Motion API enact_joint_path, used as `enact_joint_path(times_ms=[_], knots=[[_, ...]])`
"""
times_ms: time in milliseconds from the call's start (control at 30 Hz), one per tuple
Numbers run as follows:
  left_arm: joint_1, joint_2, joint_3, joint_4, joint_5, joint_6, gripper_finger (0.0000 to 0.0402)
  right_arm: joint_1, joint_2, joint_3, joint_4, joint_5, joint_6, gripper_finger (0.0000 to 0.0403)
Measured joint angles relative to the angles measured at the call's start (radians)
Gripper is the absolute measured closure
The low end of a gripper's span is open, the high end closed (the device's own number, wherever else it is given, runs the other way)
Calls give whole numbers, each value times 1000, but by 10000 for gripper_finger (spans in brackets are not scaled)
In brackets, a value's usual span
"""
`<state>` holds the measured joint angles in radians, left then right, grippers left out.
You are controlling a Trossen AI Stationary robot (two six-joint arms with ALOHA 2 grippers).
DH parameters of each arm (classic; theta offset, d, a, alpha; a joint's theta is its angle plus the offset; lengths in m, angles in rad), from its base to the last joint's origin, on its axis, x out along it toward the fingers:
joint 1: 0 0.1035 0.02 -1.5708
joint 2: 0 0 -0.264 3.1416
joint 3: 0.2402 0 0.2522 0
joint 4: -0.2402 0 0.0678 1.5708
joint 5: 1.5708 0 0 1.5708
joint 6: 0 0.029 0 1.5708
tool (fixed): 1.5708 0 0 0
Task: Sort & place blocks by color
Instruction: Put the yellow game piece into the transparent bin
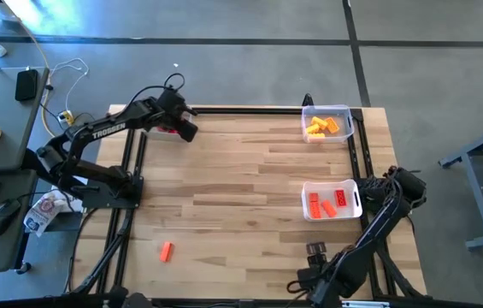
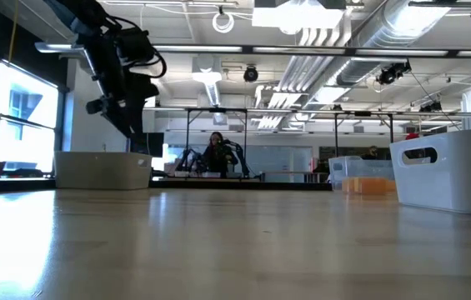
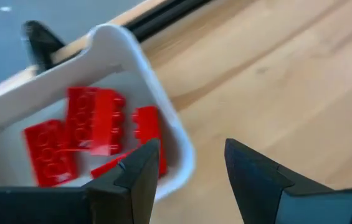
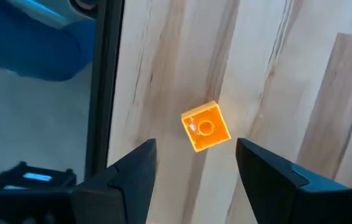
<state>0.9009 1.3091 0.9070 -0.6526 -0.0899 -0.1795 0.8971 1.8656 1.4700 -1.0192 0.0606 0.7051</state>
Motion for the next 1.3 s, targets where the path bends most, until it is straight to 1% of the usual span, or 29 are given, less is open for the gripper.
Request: enact_joint_path(times_ms=[133,333,500,733,1200,1300], knots=[[0,-36,0,0,58,0,234,1,0,0,-1,28,-74,197],[0,-108,0,-2,61,-3,234,0,11,0,-1,54,-160,197],[0,-179,0,-1,61,-3,234,0,78,-1,0,24,-210,197],[0,-249,0,-1,61,0,234,0,134,-1,5,28,-217,197],[0,-267,0,-10,61,-2,234,0,210,-1,19,9,-216,197],[0,-267,0,-10,61,-2,234,0,217,-1,21,2,-216,209]])
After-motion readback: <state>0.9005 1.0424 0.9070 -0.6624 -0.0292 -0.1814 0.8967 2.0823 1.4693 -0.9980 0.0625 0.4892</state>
